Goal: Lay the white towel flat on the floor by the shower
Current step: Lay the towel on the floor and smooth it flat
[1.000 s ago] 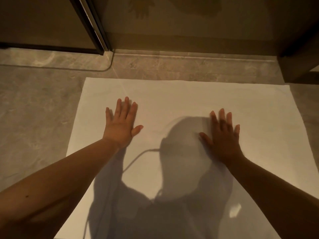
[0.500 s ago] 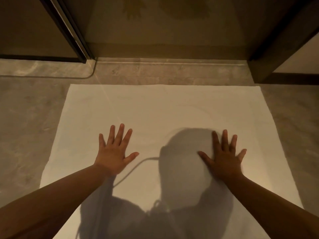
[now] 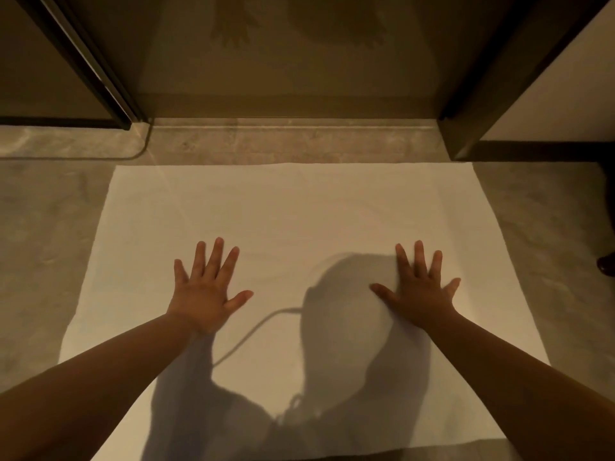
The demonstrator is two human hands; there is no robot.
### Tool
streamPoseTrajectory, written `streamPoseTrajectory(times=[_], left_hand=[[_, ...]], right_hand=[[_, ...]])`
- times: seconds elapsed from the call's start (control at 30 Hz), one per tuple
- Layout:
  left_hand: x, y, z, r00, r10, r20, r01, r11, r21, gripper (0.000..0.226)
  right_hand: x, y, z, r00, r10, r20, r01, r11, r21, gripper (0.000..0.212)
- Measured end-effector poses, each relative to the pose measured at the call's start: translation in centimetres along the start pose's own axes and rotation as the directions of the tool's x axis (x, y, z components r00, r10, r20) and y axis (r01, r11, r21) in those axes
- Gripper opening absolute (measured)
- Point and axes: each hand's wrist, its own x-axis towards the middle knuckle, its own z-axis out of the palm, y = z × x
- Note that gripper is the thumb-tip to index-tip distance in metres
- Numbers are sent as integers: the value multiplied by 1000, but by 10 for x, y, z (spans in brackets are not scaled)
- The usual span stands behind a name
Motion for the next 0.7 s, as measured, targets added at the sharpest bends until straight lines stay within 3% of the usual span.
streamPoseTrajectory(times=[0.7], left_hand=[[16,-7,-10,999,33,24,-33,999,8,84]], right_hand=[[7,-4,-5,1000,12,7,-12,1000,5,101]])
